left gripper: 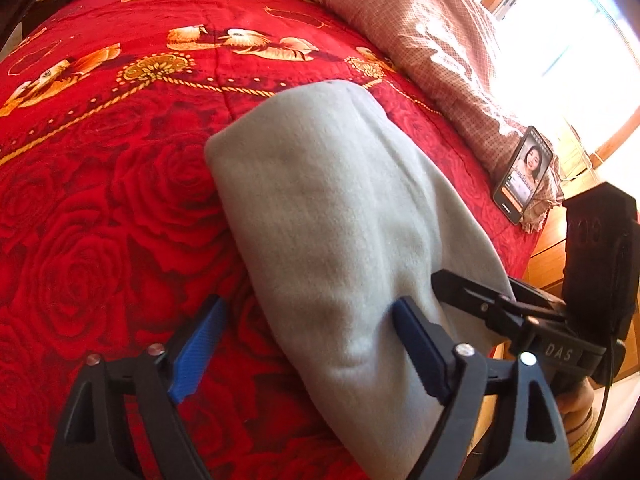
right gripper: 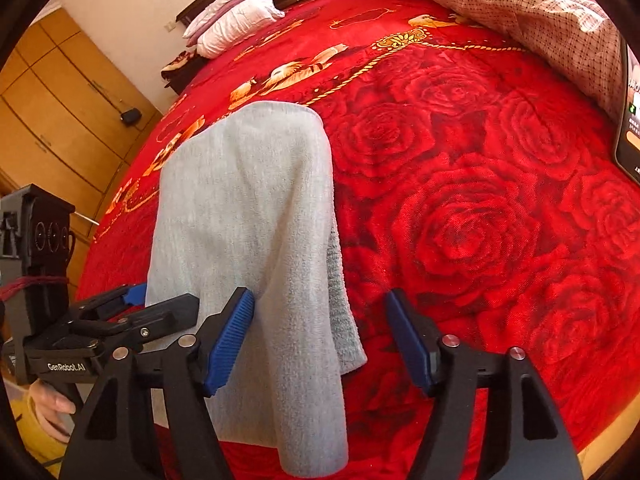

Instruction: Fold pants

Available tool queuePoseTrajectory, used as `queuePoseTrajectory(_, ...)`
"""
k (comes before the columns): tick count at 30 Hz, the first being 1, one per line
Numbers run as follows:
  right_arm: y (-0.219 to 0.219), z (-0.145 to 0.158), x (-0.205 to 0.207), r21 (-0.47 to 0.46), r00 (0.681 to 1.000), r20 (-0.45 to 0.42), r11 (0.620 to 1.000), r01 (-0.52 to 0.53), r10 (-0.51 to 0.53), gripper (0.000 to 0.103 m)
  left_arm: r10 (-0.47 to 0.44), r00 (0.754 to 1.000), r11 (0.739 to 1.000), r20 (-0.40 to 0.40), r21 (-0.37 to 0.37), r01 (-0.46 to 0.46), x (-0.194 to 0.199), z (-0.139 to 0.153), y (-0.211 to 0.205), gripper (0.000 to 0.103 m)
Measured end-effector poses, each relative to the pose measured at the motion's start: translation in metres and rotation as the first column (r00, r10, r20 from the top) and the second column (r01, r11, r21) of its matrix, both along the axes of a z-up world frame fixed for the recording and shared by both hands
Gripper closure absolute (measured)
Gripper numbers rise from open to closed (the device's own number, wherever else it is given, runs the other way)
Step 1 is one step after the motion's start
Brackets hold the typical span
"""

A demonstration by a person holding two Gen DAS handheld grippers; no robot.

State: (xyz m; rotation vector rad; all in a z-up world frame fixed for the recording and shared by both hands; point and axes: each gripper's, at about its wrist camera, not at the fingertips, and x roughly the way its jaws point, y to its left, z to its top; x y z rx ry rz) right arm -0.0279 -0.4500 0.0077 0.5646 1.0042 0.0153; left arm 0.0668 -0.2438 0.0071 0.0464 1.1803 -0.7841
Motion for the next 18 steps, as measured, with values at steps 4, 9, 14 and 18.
queuePoseTrajectory(4,0.000,0.000,-0.006,0.069,0.999,0.050,0.998,-0.006,0.003,0.058,-0.005,1.000,1.000,0.026,-0.002,0.005,-0.004,0.002,-0.006,0.016)
queuePoseTrajectory(9,0.006,0.003,-0.014,0.074,0.995,0.098,0.997,0.024,-0.031,0.065,-0.017,0.999,0.999,0.041,-0.029,0.019,-0.010,0.012,-0.007,0.045)
queuePoseTrajectory(14,0.007,0.015,-0.024,0.088,0.988,0.141,0.995,0.052,-0.064,0.072,-0.018,0.999,0.998,0.046,-0.059,0.020,-0.009,0.024,-0.001,0.060)
queuePoseTrajectory(18,0.015,0.032,-0.025,0.089,0.983,0.174,0.995,0.038,-0.053,0.073,-0.021,0.996,0.996,0.086,-0.079,0.028,-0.010,0.040,0.006,0.063)
